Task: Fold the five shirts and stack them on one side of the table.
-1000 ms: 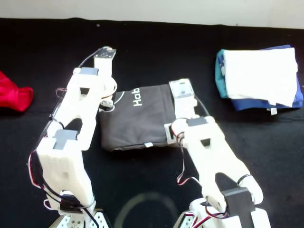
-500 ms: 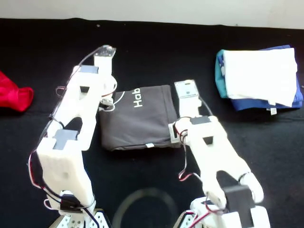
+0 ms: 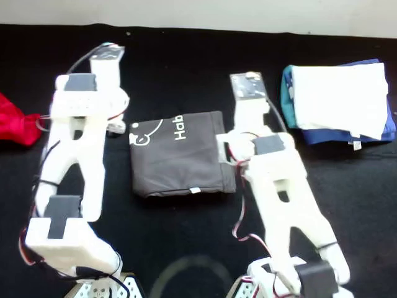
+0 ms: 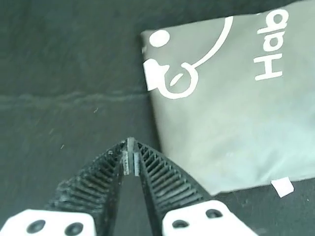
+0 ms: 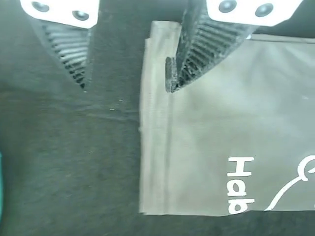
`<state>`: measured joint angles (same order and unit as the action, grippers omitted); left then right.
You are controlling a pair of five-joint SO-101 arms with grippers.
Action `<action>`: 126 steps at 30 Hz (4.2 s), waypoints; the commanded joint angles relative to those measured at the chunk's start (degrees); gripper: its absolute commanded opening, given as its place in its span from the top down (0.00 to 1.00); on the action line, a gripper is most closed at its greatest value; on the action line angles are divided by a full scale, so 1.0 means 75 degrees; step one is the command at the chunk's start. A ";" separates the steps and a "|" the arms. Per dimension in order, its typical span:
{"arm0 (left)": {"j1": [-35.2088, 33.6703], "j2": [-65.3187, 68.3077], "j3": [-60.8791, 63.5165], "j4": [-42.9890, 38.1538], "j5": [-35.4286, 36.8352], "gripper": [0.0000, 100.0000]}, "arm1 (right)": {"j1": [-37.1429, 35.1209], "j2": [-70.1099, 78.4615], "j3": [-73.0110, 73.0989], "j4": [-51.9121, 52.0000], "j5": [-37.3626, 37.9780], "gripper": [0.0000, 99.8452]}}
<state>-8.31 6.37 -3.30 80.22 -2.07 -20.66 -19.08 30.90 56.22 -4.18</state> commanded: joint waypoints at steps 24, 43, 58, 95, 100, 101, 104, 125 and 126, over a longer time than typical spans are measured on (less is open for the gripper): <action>-0.1026 -0.3979 0.4448 -0.1700 -0.0668 0.99 | -0.0533 0.7004 -0.6793 0.2632 -0.2684 0.62; -0.1436 -0.3968 0.4401 -0.1700 -0.0692 0.99 | -0.0522 0.9500 -0.8809 0.3874 -0.1512 0.99; -0.1424 -0.3956 0.5691 -0.2930 -0.0703 0.99 | 0.1178 0.9512 -1.2314 0.5984 -0.0328 0.99; -0.1412 -0.3956 0.6980 -0.3997 -0.0703 0.99 | 0.3851 0.4542 -1.2325 0.5116 0.3282 0.99; -0.1412 -0.3956 0.6980 -0.3997 -0.0703 0.99 | 0.4401 0.4636 -1.2232 0.4624 0.3552 0.99; -0.1412 -0.3956 0.6980 -0.3997 -0.0703 0.99 | 0.4530 0.4741 -1.2232 0.4519 0.3622 0.99; -0.1412 -0.3956 0.6980 -0.3997 -0.0703 0.99 | 0.4917 0.5339 -1.2232 0.4214 0.3868 0.99; -0.1412 -0.3956 0.6980 -0.3985 -0.0703 0.99 | 0.6031 0.8176 -1.2314 0.1260 0.4478 0.99; -0.1412 -0.3956 0.6980 -0.3985 -0.0703 0.99 | 0.6089 0.8223 -1.2314 0.1143 0.4478 0.99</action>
<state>-18.51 -21.49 49.27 50.95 -6.90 23.47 42.81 -58.68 68.35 28.70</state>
